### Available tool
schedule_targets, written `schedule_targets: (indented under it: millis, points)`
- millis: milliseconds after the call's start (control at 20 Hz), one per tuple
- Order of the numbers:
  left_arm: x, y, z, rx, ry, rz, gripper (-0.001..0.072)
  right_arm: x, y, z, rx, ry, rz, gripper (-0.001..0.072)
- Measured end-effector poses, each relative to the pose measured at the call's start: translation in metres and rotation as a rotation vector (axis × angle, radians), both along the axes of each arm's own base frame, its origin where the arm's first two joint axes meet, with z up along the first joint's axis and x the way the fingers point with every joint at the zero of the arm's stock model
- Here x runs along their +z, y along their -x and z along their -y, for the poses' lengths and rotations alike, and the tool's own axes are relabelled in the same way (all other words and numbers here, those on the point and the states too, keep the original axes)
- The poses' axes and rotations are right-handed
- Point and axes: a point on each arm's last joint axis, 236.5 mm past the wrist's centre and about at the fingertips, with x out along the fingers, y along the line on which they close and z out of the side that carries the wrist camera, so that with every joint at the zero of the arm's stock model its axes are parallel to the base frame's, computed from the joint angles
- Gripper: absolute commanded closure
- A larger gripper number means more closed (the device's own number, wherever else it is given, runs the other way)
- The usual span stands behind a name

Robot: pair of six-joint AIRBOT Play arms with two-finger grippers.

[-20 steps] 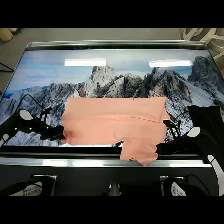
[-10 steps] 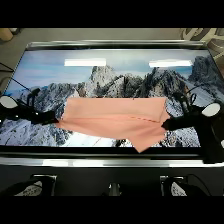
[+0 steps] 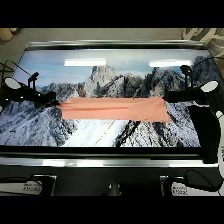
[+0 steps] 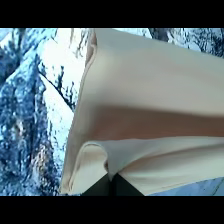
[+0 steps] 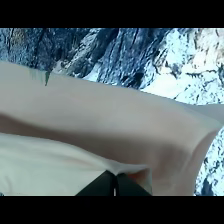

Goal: Fold the shirts.

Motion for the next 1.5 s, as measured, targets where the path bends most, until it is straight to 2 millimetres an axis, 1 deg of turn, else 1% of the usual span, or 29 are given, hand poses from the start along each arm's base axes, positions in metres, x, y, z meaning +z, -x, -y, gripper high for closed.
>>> schedule_targets:
  millis: [100, 150, 200, 250, 300, 350, 400, 500, 550, 600, 650, 700, 750, 850, 900, 1050, 1100, 1150, 1200, 1250, 1300, 1350, 1400, 1450, 1500]
  points:
    - [-0.012, -0.012, 0.003, 0.014, 0.028, -0.017, 0.0679, -0.017, -0.009, -0.001, -0.025, -0.033, -0.02, 0.0692]
    - [-0.02, -0.015, 0.005, 0.022, 0.042, -0.031, 0.0642, -0.028, -0.01, -0.001, -0.028, -0.044, -0.042, 0.0692]
    - [-0.027, -0.018, 0.007, 0.027, 0.057, -0.044, 0.0406, -0.035, -0.012, -0.002, -0.031, -0.05, -0.05, 0.0675]
    - [-0.032, -0.02, 0.009, 0.033, 0.073, -0.055, 0.01, -0.041, -0.014, -0.002, -0.03, -0.055, -0.057, 0.0523]
    - [-0.036, -0.022, 0.011, 0.04, 0.087, -0.063, 0.0028, -0.044, -0.015, -0.001, -0.025, -0.052, -0.056, 0.0238]
    - [-0.038, -0.023, 0.012, 0.044, 0.097, -0.067, 0.0028, -0.045, -0.016, 0.0, -0.019, -0.048, -0.052, 0.004]
    - [-0.037, -0.026, 0.012, 0.05, 0.106, -0.062, 0.003, -0.043, -0.016, 0.002, -0.012, -0.039, -0.045, -0.0003]
    - [-0.028, -0.032, 0.006, 0.064, 0.109, -0.039, 0.0033, -0.045, -0.008, 0.015, 0.014, 0.003, -0.071, -0.0008]
    - [-0.021, -0.035, 0.004, 0.067, 0.11, -0.023, 0.0034, -0.048, -0.002, 0.027, 0.008, 0.027, -0.095, -0.0008]
    - [-0.011, -0.037, 0.002, 0.069, 0.112, -0.002, 0.0035, -0.052, 0.006, 0.037, 0.007, 0.043, -0.127, -0.0008]
    - [-0.002, -0.038, 0.002, 0.067, 0.111, 0.015, 0.0058, -0.058, 0.016, 0.046, 0.006, 0.048, -0.169, -0.0008]
    - [0.007, -0.037, 0.001, 0.065, 0.109, 0.031, 0.0105, -0.063, 0.023, 0.052, 0.009, 0.051, -0.201, -0.0008]
    - [0.018, -0.038, 0.001, 0.064, 0.108, 0.055, 0.0105, -0.067, 0.03, 0.053, 0.015, 0.043, -0.235, -0.0008]
    - [0.036, -0.039, 0.0, 0.064, 0.102, 0.097, 0.0105, -0.077, 0.043, 0.051, 0.034, 0.019, -0.296, -0.0008]
    - [0.045, -0.039, 0.0, 0.062, 0.099, 0.116, 0.0104, -0.081, 0.045, 0.048, 0.038, 0.003, -0.313, -0.0008]
    - [0.069, -0.036, 0.008, 0.042, 0.092, 0.168, 0.0104, -0.092, 0.047, 0.028, 0.054, -0.064, -0.354, -0.0004]
    - [0.075, -0.035, 0.014, 0.027, 0.092, 0.18, 0.0104, -0.095, 0.046, 0.02, 0.058, -0.086, -0.363, 0.0041]
    - [0.079, -0.033, 0.021, 0.011, 0.093, 0.188, 0.0105, -0.097, 0.044, 0.011, 0.063, -0.1, -0.37, 0.0226]
    - [0.081, -0.032, 0.03, -0.008, 0.093, 0.192, 0.0105, -0.1, 0.043, 0.005, 0.065, -0.099, -0.373, 0.0494]
    - [0.082, -0.031, 0.04, -0.027, 0.095, 0.195, 0.0143, -0.104, 0.042, 0.001, 0.061, -0.1, -0.376, 0.0598]
    - [0.082, -0.031, 0.05, -0.048, 0.096, 0.199, 0.0463, -0.103, 0.042, -0.003, 0.067, -0.097, -0.379, 0.0611]
    - [0.08, -0.031, 0.062, -0.067, 0.098, 0.201, 0.066, -0.097, 0.039, -0.007, 0.07, -0.103, -0.364, 0.0639]
    - [0.076, -0.031, 0.076, -0.092, 0.1, 0.199, 0.0678, -0.084, 0.032, -0.011, 0.068, -0.114, -0.329, 0.0673]
    - [0.071, -0.032, 0.091, -0.114, 0.101, 0.203, 0.0678, -0.07, 0.026, -0.013, 0.067, -0.119, -0.296, 0.0674]
    - [0.063, -0.035, 0.109, -0.136, 0.105, 0.207, 0.0679, -0.054, 0.022, -0.015, 0.071, -0.118, -0.261, 0.0692]
